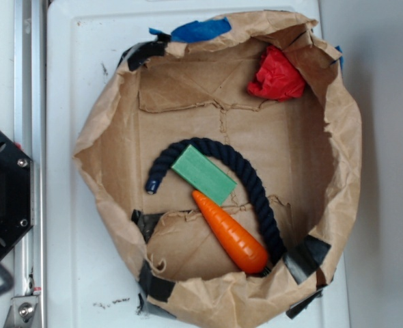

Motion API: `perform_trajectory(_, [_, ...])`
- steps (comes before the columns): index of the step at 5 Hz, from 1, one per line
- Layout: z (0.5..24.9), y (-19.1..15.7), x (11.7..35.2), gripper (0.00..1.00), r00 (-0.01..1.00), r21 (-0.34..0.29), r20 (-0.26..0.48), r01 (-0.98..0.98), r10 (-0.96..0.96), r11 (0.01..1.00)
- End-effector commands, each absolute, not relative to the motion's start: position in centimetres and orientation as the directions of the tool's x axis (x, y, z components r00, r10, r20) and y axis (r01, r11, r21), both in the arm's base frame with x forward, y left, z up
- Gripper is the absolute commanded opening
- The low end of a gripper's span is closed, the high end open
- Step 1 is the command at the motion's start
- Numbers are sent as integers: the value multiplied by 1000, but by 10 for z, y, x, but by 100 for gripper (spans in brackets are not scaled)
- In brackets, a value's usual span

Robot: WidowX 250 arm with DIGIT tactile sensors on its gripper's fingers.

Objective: Grab the red paper.

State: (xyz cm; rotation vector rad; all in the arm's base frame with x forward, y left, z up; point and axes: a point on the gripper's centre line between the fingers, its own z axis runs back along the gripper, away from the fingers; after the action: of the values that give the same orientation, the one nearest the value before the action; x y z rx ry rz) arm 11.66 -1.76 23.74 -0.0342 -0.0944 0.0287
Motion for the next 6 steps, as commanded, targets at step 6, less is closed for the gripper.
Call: perform_trajectory(6, [199,2,221,100,931,-19,246,-274,270,962])
